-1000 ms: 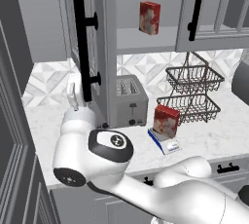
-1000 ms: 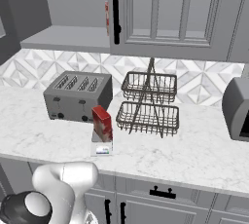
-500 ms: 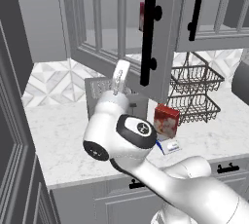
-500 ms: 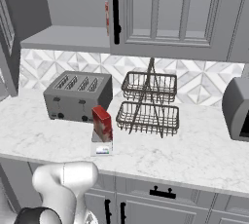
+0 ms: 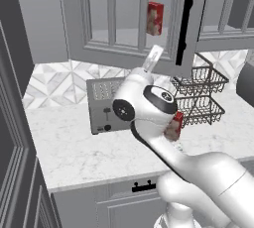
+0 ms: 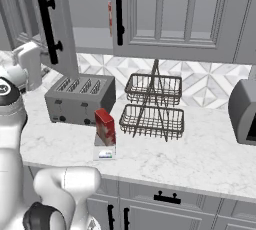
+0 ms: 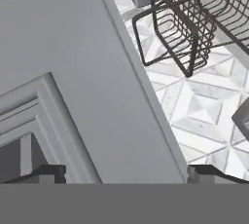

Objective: Pick the cereal and place it on the digital scale for weighing, and close the cabinet.

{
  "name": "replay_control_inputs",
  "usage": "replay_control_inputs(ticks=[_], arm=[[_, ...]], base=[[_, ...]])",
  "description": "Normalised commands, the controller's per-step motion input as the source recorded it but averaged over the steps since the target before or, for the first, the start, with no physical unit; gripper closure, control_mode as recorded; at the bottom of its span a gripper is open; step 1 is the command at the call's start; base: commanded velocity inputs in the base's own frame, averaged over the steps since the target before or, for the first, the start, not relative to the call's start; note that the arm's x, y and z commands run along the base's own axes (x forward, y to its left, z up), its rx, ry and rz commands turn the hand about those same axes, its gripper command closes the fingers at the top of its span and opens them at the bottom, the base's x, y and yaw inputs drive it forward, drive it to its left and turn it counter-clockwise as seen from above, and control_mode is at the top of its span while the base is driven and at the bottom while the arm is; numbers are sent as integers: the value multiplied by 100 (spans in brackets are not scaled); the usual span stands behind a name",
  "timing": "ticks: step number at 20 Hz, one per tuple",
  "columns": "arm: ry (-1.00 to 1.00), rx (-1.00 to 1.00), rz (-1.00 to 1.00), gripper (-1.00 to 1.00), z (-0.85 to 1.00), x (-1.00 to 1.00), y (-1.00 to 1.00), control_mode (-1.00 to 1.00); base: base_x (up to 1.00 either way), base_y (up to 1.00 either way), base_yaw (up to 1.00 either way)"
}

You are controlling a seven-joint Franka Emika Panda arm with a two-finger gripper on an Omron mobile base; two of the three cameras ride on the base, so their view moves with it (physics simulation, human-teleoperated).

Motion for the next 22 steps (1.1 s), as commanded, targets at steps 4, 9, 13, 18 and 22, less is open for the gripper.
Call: replay_control_inputs(ticks=[4,9,13,18,22], arm=[[6,22,0,-100,52,49,-54,-100],[8,24,11,-100,21,64,-66,-100],[10,24,17,-100,7,67,-71,-100],[6,18,18,-100,6,53,-55,-100],[-2,1,15,-100,0,67,-7,-100]], base=[[0,0,0],[0,0,0],[0,0,0],[0,0,0],[0,0,0]])
